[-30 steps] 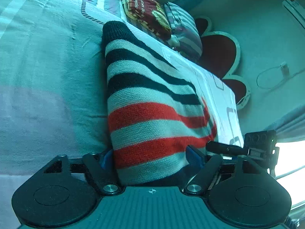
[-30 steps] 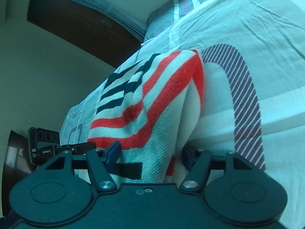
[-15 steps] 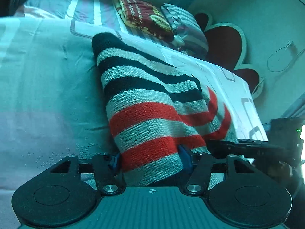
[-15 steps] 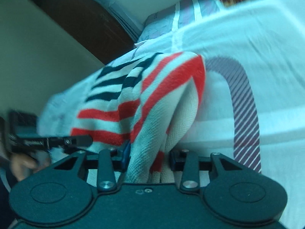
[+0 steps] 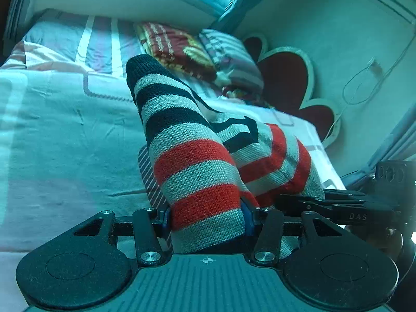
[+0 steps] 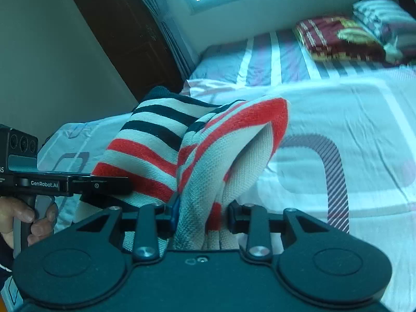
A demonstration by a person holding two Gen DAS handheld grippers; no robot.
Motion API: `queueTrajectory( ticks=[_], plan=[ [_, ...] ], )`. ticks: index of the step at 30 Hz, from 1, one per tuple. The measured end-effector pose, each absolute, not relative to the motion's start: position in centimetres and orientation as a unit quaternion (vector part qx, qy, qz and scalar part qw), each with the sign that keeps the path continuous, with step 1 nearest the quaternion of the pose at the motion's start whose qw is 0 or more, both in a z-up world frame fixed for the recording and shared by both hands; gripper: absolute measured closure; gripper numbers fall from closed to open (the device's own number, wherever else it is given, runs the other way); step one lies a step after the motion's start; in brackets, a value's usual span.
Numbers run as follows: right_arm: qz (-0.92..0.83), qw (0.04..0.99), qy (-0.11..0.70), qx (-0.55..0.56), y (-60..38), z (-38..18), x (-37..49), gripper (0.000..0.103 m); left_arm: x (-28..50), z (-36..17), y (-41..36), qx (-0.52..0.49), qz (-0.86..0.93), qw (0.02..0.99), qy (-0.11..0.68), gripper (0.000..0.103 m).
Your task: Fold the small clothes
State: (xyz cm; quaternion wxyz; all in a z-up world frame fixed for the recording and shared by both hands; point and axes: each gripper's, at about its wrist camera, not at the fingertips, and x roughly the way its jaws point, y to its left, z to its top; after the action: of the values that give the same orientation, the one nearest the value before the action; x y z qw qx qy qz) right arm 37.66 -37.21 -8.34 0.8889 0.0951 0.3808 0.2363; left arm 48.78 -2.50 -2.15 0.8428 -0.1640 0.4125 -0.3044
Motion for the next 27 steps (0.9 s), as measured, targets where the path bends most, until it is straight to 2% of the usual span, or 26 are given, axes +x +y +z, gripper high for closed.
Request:
queueTrajectory(
  ticks=[14,27],
  plan=[
    [0.305,0.874,0.372,0.065,-24.8,-5.6,35.5,0.070,42.0,1.3,11.0,-0.173,-0.242,0.872,0.389,0.053],
    [0.376,0.840,0.388,0.050,-12.0,-6.7,34.2,0.070,35.9,0.2,23.6,-0.195,-0.161,0.888,0.384,0.053]
  ],
)
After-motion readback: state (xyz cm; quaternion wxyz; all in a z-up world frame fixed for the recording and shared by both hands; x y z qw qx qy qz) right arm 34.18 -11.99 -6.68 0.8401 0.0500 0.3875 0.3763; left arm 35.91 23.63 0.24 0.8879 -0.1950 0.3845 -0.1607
